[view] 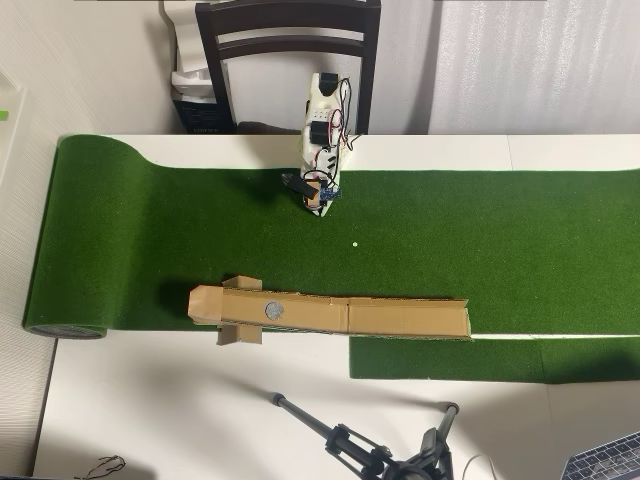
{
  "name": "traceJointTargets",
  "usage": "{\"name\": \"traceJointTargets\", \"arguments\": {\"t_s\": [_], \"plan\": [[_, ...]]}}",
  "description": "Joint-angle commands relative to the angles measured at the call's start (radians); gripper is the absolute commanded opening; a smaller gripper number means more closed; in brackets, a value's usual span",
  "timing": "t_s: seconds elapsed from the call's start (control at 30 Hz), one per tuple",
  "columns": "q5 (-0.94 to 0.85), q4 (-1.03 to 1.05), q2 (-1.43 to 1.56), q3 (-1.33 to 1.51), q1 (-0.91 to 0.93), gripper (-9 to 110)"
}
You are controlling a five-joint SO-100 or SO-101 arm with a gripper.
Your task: Pick up the golf ball and place it on the gray mark at the back.
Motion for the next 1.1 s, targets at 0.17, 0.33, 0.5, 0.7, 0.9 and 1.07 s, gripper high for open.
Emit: {"name": "traceJointTargets", "arguments": {"t_s": [0.17, 0.33, 0.5, 0.7, 0.9, 1.07], "plan": [[0.011, 0.020, 0.084, -0.012, -0.002, 0], [0.011, 0.018, 0.084, -0.011, 0.002, 0], [0.014, 0.005, 0.084, 0.051, 0.002, 0], [0.040, -0.002, 0.084, 0.064, 0.000, 0], [0.038, -0.003, 0.084, 0.067, 0.000, 0], [0.038, -0.014, 0.083, 0.081, 0.000, 0]]}}
